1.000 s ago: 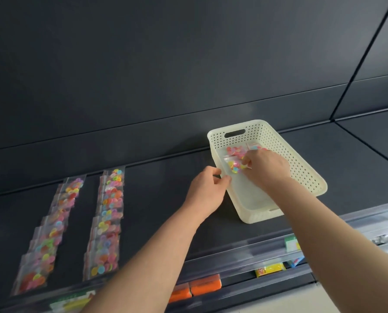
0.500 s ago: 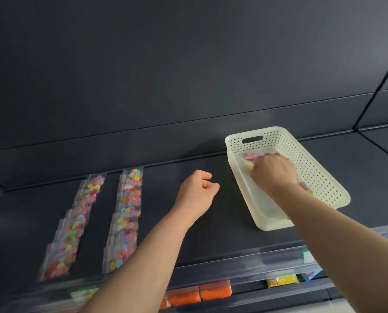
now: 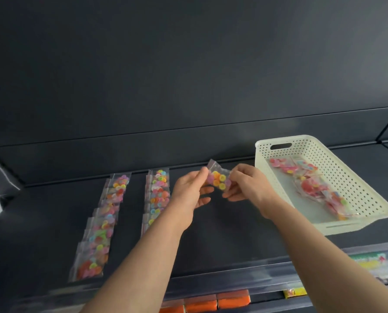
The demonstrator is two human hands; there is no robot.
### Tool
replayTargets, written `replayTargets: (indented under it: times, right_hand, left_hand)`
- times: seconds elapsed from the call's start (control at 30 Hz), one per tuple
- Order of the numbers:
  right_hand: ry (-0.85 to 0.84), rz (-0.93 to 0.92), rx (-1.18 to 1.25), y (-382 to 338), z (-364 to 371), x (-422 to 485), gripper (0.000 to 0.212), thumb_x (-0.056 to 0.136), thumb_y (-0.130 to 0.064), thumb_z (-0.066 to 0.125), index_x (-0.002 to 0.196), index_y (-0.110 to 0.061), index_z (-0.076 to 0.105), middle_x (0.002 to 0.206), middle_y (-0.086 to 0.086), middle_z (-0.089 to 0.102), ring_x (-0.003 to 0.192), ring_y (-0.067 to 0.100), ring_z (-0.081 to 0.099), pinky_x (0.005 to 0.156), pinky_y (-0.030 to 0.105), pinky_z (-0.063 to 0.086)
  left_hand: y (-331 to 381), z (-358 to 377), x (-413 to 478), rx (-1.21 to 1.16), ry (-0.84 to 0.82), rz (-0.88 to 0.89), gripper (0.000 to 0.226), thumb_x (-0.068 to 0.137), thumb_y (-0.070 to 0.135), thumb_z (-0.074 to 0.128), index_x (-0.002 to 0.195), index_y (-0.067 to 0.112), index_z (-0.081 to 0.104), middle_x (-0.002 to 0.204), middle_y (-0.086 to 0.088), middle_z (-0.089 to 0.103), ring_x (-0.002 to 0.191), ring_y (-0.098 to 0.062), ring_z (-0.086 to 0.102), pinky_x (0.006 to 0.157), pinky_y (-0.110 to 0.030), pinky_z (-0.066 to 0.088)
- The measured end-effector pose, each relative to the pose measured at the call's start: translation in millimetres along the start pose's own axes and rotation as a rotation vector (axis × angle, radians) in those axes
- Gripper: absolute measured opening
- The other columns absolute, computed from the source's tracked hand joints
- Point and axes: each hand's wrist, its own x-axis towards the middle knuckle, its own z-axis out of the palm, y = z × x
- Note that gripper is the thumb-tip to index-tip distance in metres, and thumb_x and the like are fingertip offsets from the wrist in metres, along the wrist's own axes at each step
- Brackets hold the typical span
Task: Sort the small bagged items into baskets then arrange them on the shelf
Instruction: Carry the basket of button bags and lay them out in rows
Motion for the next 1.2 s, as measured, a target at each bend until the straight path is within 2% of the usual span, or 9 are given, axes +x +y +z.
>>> replayTargets:
  times: [0.1,0.2,0.4,0.6,0.7,0.83,1.0,1.1,1.2]
  right_hand:
    - [0.035,0.034,-0.011,15.7,8.8,8.1,0.013,0.089,-0.009,0.051,0.079,-0.006,0.059,0.07,0.013,0.071,0.065,0.024,0.071,0.061,0.033,0.058]
    - [0.107,0.05,0.044,30.2,15.2,16.5,0.012,0.09,-0.014,0.058,0.083,-0.005,0.062,0.079,0.013,0.072,0.071,0.022,0.072,0.066,0.033,0.058]
    - [0.144,0.108,0.112,45.9,16.5,35.3,0.01,0.091,-0.015,0.06,0.083,-0.009,0.063,0.078,0.007,0.072,0.069,0.019,0.072,0.06,0.027,0.053]
    - [0.232,0.006,-0.209,41.3,14.6,75.3,0.008,0.087,-0.024,0.066,0.08,-0.02,0.066,0.074,-0.006,0.069,0.064,0.005,0.065,0.06,0.02,0.049]
    - [0.224,-0.022,-0.296,41.8,19.7,101.4,0.007,0.085,-0.029,0.067,0.085,-0.024,0.063,0.078,-0.007,0.069,0.075,0.01,0.066,0.067,0.025,0.047]
    - [0.132,0.025,-0.386,41.6,23.3,125.0,0.018,0.08,-0.039,0.07,0.093,-0.034,0.059,0.085,-0.013,0.068,0.085,0.008,0.062,0.074,0.029,0.047]
    - [0.164,0.042,-0.539,39.9,28.6,130.6,0.029,0.08,-0.042,0.07,0.105,-0.034,0.058,0.088,-0.017,0.069,0.092,0.006,0.06,0.069,0.026,0.039]
    - [0.211,0.031,-0.599,42.3,33.0,129.5,0.035,0.079,-0.047,0.069,0.108,-0.033,0.057,0.091,-0.016,0.07,0.095,0.009,0.061,0.069,0.027,0.039]
    - [0.221,0.027,-0.633,42.8,32.3,130.3,0.037,0.079,-0.049,0.069,0.11,-0.031,0.057,0.089,-0.014,0.069,0.094,0.011,0.062,0.068,0.026,0.038]
  left_hand:
    - [-9.9,-12.6,7.2,0.061,0.059,0.023,0.011,0.096,0.022,0.062,0.097,0.015,0.07,0.092,0.003,0.07,0.084,-0.01,0.064,0.069,-0.025,0.054]
    - [-20.0,-17.3,13.7,0.097,0.094,-0.022,0.009,0.096,0.019,0.063,0.096,0.013,0.07,0.094,0.0,0.07,0.083,-0.01,0.064,0.067,-0.024,0.054]
    - [-24.7,-7.2,35.6,0.097,0.144,-0.074,0.006,0.095,0.015,0.063,0.094,0.012,0.068,0.092,-0.002,0.069,0.082,-0.011,0.065,0.07,-0.026,0.057]
    - [-24.2,3.0,67.8,0.24,0.272,-0.093,0.012,0.094,0.015,0.064,0.083,0.019,0.067,0.084,0.001,0.067,0.074,-0.008,0.062,0.063,-0.023,0.055]
    - [-20.7,3.2,88.7,0.364,0.354,-0.066,0.008,0.094,0.016,0.063,0.087,0.016,0.067,0.079,0.001,0.067,0.065,-0.006,0.063,0.054,-0.021,0.054]
    - [-21.9,1.5,109.9,0.509,0.422,-0.088,0.013,0.096,0.019,0.059,0.091,0.014,0.07,0.07,0.002,0.068,0.062,-0.011,0.069,0.054,-0.027,0.058]
    - [-26.5,2.0,118.8,0.691,0.458,-0.048,0.03,0.094,0.022,0.06,0.065,0.024,0.055,0.062,0.002,0.067,0.063,-0.016,0.071,0.064,-0.037,0.062]
    - [-26.3,3.1,119.1,0.736,0.473,-0.048,0.012,0.091,0.026,0.063,0.082,0.019,0.06,0.067,-0.002,0.07,0.062,-0.019,0.071,0.063,-0.038,0.062]
    - [-23.7,2.7,119.2,0.69,0.482,-0.07,0.015,0.092,0.026,0.064,0.095,0.014,0.055,0.075,-0.005,0.071,0.052,-0.017,0.069,0.054,-0.036,0.061]
